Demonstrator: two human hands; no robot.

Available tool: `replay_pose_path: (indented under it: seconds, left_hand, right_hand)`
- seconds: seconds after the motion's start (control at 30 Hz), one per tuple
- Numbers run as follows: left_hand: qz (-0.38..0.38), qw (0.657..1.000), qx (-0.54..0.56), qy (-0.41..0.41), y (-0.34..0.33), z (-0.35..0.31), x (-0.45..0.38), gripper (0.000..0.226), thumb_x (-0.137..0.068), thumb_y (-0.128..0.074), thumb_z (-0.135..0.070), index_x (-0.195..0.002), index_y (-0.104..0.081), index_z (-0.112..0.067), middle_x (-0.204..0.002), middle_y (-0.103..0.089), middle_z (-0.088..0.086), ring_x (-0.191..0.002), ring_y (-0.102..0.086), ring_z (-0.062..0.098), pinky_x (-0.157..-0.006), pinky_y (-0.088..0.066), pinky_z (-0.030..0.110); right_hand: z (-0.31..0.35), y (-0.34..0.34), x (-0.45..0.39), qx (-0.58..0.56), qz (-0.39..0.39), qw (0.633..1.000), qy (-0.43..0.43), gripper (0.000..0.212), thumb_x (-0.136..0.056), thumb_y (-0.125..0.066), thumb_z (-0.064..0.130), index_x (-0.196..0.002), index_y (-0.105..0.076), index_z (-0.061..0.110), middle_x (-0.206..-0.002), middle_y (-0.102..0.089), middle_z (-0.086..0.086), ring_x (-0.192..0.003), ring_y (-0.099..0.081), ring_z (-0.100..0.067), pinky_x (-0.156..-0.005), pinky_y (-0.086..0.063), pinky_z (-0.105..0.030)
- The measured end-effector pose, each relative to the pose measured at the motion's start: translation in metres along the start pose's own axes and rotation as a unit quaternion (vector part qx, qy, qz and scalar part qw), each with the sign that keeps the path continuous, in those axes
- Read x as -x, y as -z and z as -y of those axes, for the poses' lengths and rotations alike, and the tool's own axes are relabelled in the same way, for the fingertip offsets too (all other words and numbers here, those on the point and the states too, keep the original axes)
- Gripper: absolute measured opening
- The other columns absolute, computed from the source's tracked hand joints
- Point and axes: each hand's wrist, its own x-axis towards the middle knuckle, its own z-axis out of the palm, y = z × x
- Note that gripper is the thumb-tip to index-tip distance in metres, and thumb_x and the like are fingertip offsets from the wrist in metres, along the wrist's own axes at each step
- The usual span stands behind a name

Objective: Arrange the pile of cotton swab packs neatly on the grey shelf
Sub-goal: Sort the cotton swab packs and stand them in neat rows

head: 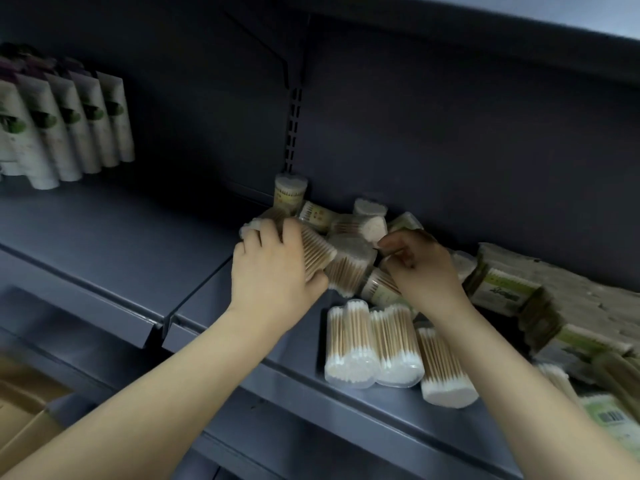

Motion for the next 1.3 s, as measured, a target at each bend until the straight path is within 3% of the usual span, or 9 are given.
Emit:
replay_pose_path:
  seconds: [0.13,0.27,0.43,0.53,0.63,0.8,1.03,1.2,1.3]
  left_hand:
    - [-0.020,0.998,0.049,-0.021,0.008,-0.013,0.012,0.059,-0.056,-0.070,-0.040,-0.096,-0.054,0.000,-0.084,-0.057,0.021,-0.070,-0.056,0.038,-0.056,-0.046,0.039]
    - [-0.022,0.996,0.070,-0.041,0.012,-0.028,0.023,0.056,-0.062,-0.061,-0.042,-0.102,-0.054,-0.002,-0.088,-0.057,0.018,-0.076,-0.055,0.037,-0.061,-0.045,0.039]
    - [-0.008,0.994,0.077,-0.075,0.013,-0.051,0.030,0.061,-0.066,-0.047,-0.049,-0.105,-0.055,-0.003,-0.092,-0.056,0.017,-0.080,-0.054,0.036,-0.066,-0.045,0.042]
    - [-0.001,0.993,0.067,-0.100,0.017,-0.068,0.034,0.059,-0.068,-0.044,-0.050,-0.103,-0.057,-0.005,-0.089,-0.058,0.015,-0.077,-0.055,0.034,-0.061,-0.045,0.037]
    - [-0.031,0.988,0.077,-0.128,0.016,-0.087,0.037,0.055,-0.068,-0.039,-0.048,-0.099,-0.060,-0.007,-0.080,-0.060,0.016,-0.066,-0.057,0.033,-0.051,-0.046,0.034]
    - [-0.012,0.982,0.106,-0.158,0.012,-0.119,0.042,0.055,-0.069,-0.039,-0.046,-0.102,-0.062,-0.008,-0.080,-0.061,0.017,-0.067,-0.057,0.035,-0.052,-0.047,0.036]
    - [0.039,0.975,0.124,-0.181,0.004,-0.153,0.047,0.051,-0.073,-0.042,-0.045,-0.103,-0.062,-0.008,-0.084,-0.061,0.019,-0.072,-0.055,0.039,-0.060,-0.044,0.038]
    - [0.016,0.972,0.128,-0.198,-0.002,-0.173,0.044,0.050,-0.071,-0.039,-0.046,-0.090,-0.064,-0.007,-0.067,-0.061,0.017,-0.058,-0.055,0.036,-0.048,-0.044,0.032]
    - [0.039,0.969,0.150,-0.195,-0.002,-0.184,0.040,0.063,-0.070,-0.027,-0.055,-0.098,-0.060,-0.010,-0.082,-0.063,0.016,-0.074,-0.057,0.036,-0.059,-0.044,0.034]
  right_hand:
    - [-0.003,0.006,0.008,-0.015,-0.010,1.000,0.004,0.028,-0.083,-0.049,0.002,-0.099,-0.064,0.019,-0.100,-0.059,0.008,-0.093,-0.054,-0.006,-0.078,-0.039,-0.019]
    - [-0.011,0.017,0.017,-0.005,-0.010,1.000,0.001,0.029,-0.083,-0.047,0.001,-0.099,-0.063,0.019,-0.100,-0.058,0.006,-0.091,-0.054,-0.007,-0.076,-0.039,-0.019]
    - [-0.026,0.037,0.030,0.028,-0.024,0.999,0.006,0.023,-0.082,-0.051,0.000,-0.091,-0.062,0.017,-0.089,-0.056,0.010,-0.077,-0.048,-0.002,-0.062,-0.034,-0.002]
    - [-0.038,0.051,0.039,0.033,-0.029,0.999,-0.005,0.026,-0.081,-0.050,-0.001,-0.098,-0.063,0.012,-0.096,-0.057,0.005,-0.084,-0.050,-0.009,-0.063,-0.031,-0.013]
    - [-0.052,0.066,0.047,0.043,-0.030,0.998,-0.020,0.031,-0.081,-0.047,-0.004,-0.100,-0.063,0.014,-0.097,-0.058,0.005,-0.090,-0.051,-0.010,-0.070,-0.032,-0.014]
    - [-0.074,0.088,0.063,0.063,-0.036,0.997,-0.039,0.032,-0.080,-0.048,-0.003,-0.100,-0.063,0.017,-0.103,-0.065,-0.003,-0.095,-0.060,-0.018,-0.078,-0.045,-0.026]
    - [-0.094,0.114,0.083,0.061,-0.043,0.997,-0.025,0.035,-0.072,-0.051,-0.010,-0.097,-0.066,0.009,-0.095,-0.063,0.001,-0.088,-0.055,-0.010,-0.065,-0.036,-0.005]
    - [-0.110,0.128,0.093,0.051,-0.038,0.998,-0.030,0.033,-0.074,-0.057,-0.002,-0.101,-0.065,0.016,-0.091,-0.060,0.007,-0.072,-0.054,0.011,-0.061,-0.037,-0.003]
    - [-0.115,0.134,0.098,0.050,-0.025,0.998,-0.016,0.032,-0.077,-0.062,0.004,-0.104,-0.063,0.019,-0.089,-0.059,0.010,-0.068,-0.052,0.010,-0.062,-0.036,-0.002]
